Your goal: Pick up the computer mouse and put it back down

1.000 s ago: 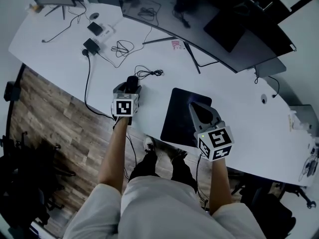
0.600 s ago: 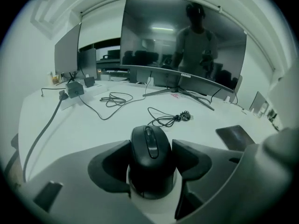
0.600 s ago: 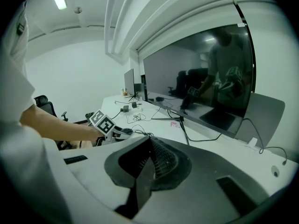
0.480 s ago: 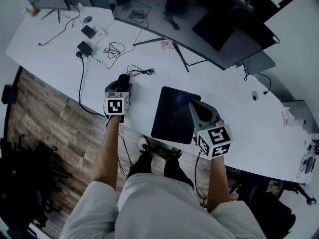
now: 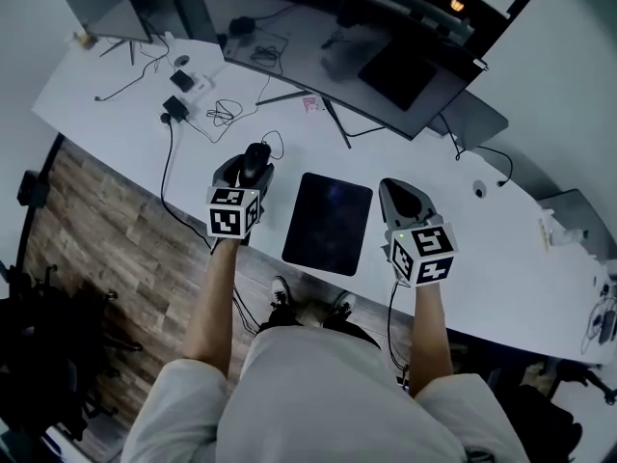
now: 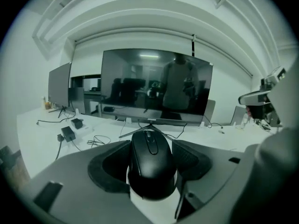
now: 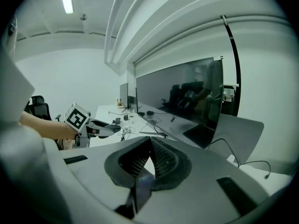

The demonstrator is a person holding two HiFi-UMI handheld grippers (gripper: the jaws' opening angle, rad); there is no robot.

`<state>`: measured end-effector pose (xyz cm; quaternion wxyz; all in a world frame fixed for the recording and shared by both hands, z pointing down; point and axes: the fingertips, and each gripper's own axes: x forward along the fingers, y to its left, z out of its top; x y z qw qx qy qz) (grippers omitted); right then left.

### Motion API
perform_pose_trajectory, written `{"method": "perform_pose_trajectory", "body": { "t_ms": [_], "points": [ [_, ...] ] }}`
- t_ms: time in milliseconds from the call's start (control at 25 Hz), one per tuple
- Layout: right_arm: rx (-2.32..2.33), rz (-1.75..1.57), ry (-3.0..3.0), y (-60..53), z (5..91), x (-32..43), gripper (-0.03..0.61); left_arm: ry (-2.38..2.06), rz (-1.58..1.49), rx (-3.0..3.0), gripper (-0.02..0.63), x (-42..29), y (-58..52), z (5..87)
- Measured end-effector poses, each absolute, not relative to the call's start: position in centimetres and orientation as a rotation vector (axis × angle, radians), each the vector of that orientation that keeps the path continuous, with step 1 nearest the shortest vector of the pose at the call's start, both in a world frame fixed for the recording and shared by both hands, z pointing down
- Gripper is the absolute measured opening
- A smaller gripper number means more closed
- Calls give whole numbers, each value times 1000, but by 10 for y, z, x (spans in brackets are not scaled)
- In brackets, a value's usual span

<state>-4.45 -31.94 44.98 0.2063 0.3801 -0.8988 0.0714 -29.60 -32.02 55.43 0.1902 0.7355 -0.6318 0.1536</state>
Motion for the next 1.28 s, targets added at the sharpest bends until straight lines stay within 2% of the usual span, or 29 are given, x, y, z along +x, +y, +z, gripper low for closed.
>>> {"method": "perform_pose_trajectory", "body": {
  "t_ms": [320, 760, 960, 1280],
  "points": [
    [1117, 145, -2524, -311, 427, -5, 15, -1651, 521, 2305, 285, -193, -298, 522],
    [1248, 227, -2443, -294, 448, 56, 15, -1358, 547, 2499, 285, -71, -305, 533],
    [1274, 270, -2403, -288, 462, 78, 15, -1318, 553, 2453, 285, -59, -306, 556],
    [1261, 324, -2389, -293, 480, 84, 14, -1390, 633, 2297, 285, -90, -299, 606]
  ]
}}
